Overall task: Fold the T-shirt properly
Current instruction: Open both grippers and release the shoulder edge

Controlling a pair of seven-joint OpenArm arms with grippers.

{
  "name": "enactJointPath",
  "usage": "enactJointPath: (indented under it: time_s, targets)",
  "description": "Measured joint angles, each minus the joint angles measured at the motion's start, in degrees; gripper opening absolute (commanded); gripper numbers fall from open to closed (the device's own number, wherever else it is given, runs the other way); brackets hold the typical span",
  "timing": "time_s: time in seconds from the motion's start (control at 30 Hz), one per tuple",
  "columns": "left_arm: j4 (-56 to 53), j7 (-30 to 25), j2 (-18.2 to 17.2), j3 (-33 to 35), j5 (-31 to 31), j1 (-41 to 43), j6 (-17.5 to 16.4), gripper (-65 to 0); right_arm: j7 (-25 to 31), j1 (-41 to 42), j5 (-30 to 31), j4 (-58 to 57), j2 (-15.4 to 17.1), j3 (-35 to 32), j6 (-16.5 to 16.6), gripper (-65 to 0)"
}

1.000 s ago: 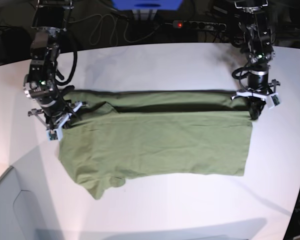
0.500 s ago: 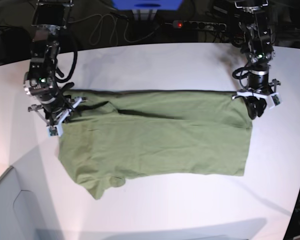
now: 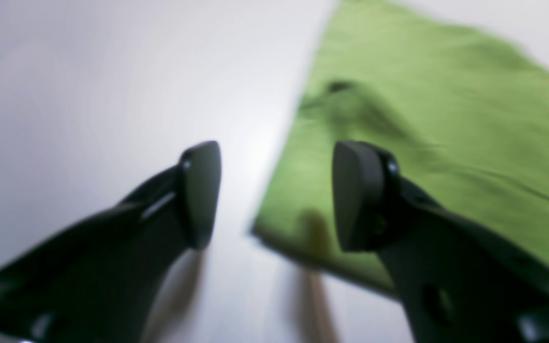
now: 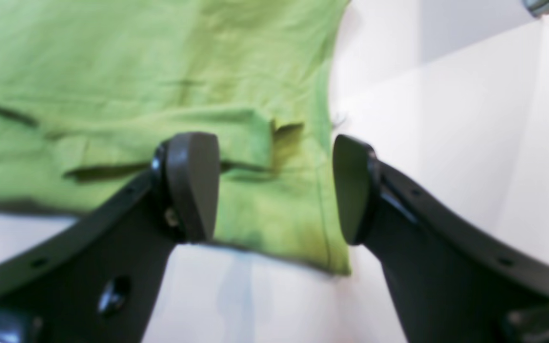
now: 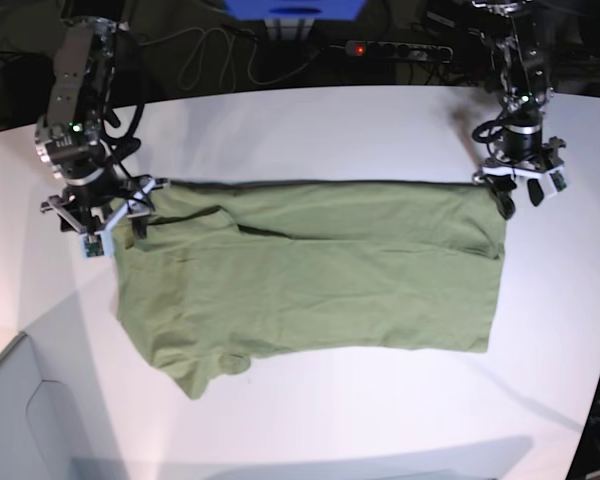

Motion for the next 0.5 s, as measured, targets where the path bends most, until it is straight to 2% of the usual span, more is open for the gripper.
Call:
enactJointPath:
  time_s: [0.3,0.43,0.5]
  targets:
    - [-5.4,-0.3,-0.5,1.2,-0.2,-0.4,-0.3,-28.1,-0.1,-4.5,0.1,2.3,0.1,0.4,0.0,-29.9]
    - [-5.9,-0.5,-0.5,3.3,-0.1,-0.5,-0.3,-28.1,-0.1,-4.5,-0.1,2.0,0.1,4.3,0.0,-29.7]
    - [-6.3,-1.0,-0.5,4.1,-0.2,-0.7,-0.3,-28.1,0.1,-4.4,0.0,0.7,0.1,5.6,0.0,-27.6]
